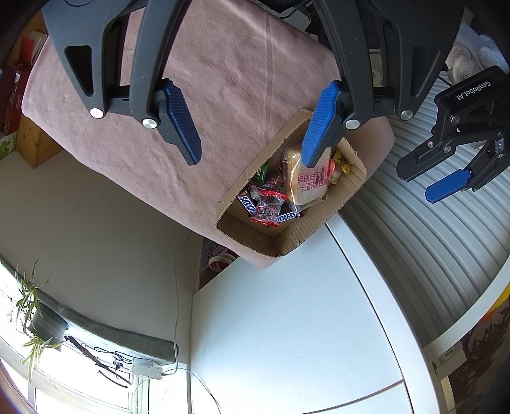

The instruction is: Organize snacks

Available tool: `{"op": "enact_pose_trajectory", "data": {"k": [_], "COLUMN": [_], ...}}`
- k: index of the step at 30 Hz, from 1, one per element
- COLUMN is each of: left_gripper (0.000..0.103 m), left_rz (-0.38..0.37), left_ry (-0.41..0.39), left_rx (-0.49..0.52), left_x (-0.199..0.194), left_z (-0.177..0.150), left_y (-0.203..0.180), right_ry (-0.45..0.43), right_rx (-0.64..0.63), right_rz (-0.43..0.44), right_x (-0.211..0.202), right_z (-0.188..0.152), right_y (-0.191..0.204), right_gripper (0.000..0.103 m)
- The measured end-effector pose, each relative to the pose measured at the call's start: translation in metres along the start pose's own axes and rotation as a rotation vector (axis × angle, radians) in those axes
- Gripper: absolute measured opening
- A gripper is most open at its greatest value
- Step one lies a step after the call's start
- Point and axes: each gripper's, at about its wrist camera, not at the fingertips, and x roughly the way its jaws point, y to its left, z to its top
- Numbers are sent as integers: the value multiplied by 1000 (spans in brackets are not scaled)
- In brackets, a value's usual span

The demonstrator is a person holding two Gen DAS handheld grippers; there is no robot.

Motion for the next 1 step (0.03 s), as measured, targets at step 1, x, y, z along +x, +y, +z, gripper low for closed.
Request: {"op": "enact_pose_trajectory", "data": {"k": [1], "left_gripper": [72], "left_rz": [3], "left_ry": [3], "left_rx": [-1], "left_x": [1], "left_z": [0], "left_y": [0], "right_ry": [1], "right_rx": [5], "right_rz": [-2], "right_x": [0], "right_z": [0], "right_y": [-2], "right_gripper": [68]}}
